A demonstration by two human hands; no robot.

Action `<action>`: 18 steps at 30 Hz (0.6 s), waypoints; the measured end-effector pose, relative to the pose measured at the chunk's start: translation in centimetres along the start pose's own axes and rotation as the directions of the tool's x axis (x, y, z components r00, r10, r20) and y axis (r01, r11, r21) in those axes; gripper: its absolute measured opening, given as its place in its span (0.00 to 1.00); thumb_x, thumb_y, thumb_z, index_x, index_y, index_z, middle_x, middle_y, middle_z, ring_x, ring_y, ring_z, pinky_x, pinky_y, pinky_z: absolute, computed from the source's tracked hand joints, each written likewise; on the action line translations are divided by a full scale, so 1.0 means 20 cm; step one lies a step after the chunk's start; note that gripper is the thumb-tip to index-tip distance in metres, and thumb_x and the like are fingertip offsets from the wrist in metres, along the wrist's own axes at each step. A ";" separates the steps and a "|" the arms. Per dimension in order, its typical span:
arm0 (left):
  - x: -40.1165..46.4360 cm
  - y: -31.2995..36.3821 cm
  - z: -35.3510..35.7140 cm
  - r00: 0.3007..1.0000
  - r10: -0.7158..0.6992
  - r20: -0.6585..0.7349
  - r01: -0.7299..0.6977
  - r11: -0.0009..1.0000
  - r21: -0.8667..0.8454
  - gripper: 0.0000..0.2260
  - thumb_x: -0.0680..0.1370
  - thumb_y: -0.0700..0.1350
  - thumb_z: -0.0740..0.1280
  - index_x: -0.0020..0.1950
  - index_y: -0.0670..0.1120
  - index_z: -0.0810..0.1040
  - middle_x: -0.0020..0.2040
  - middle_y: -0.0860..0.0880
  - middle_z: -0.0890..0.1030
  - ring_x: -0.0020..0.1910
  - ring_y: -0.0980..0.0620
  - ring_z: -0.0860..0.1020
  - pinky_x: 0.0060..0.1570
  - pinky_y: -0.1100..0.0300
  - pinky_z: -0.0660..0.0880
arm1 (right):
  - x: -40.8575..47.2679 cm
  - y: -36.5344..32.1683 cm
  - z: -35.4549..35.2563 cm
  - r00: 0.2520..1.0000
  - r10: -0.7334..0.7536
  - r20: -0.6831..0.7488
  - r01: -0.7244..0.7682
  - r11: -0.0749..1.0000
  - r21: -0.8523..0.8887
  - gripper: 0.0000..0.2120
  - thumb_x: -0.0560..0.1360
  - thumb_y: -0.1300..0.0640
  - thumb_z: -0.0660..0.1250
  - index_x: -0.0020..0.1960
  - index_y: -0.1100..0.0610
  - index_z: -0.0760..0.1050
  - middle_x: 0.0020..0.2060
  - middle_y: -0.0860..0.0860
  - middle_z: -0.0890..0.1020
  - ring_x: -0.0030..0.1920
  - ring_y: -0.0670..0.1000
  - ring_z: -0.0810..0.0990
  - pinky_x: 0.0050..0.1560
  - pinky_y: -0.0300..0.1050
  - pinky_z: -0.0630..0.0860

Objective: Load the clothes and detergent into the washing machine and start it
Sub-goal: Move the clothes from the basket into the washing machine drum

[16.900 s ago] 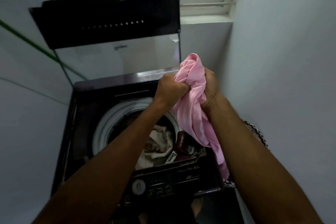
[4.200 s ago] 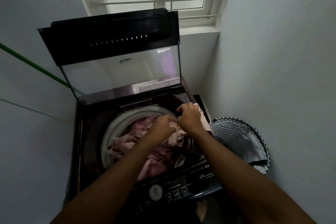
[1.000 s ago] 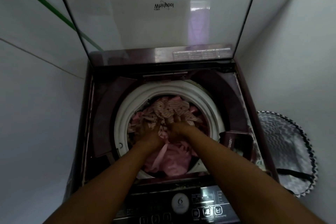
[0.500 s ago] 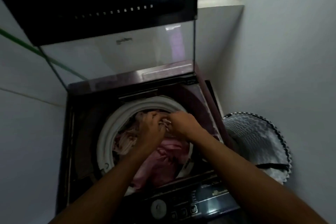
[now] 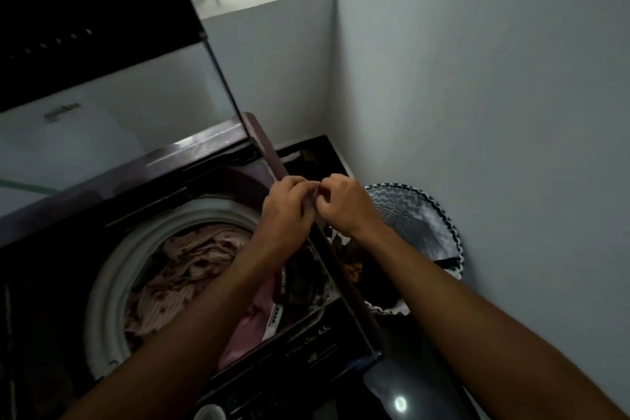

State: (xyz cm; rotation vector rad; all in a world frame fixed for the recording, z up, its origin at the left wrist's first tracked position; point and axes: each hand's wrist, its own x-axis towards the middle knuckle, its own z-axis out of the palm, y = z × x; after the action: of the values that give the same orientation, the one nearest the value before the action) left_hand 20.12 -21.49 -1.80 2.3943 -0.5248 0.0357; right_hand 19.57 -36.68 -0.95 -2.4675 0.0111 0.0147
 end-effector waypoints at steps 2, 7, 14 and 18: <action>0.07 0.08 0.08 0.995 0.073 0.063 -0.074 0.997 0.017 0.15 0.76 0.42 0.67 0.62 0.48 0.79 0.58 0.49 0.77 0.58 0.48 0.74 0.57 0.52 0.74 | -0.02 0.13 -0.05 0.996 0.084 0.026 -0.084 0.996 0.011 0.10 0.76 0.54 0.63 0.36 0.54 0.69 0.36 0.53 0.75 0.40 0.58 0.77 0.36 0.45 0.66; 0.24 0.24 0.32 0.939 0.044 0.341 -0.072 0.995 0.071 0.15 0.77 0.46 0.68 0.64 0.53 0.79 0.61 0.50 0.76 0.60 0.47 0.72 0.59 0.49 0.73 | -0.07 0.46 -0.13 0.950 0.296 0.102 -0.298 0.955 0.005 0.08 0.74 0.54 0.63 0.40 0.56 0.76 0.41 0.58 0.81 0.42 0.59 0.80 0.37 0.47 0.71; 0.40 0.28 0.75 0.774 -0.078 0.629 0.066 0.997 0.042 0.13 0.76 0.39 0.65 0.58 0.48 0.82 0.57 0.48 0.82 0.56 0.49 0.80 0.55 0.64 0.72 | -0.12 0.98 -0.02 0.787 0.578 0.218 -0.598 0.801 0.036 0.09 0.74 0.57 0.65 0.43 0.58 0.83 0.42 0.56 0.85 0.45 0.57 0.83 0.48 0.48 0.79; 0.42 0.15 1.01 0.702 -0.223 0.676 0.211 0.972 0.101 0.11 0.78 0.40 0.64 0.56 0.48 0.83 0.57 0.48 0.84 0.56 0.49 0.81 0.56 0.59 0.76 | -0.15 1.27 0.19 0.620 0.702 0.350 -0.758 0.652 0.034 0.11 0.75 0.60 0.63 0.34 0.58 0.74 0.32 0.54 0.76 0.37 0.55 0.76 0.40 0.45 0.73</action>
State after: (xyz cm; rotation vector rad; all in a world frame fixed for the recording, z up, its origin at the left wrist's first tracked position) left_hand 24.47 -39.33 -14.19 2.4159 -0.5548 -0.9987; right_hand 16.21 -54.07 -19.72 -2.0771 0.8628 0.7292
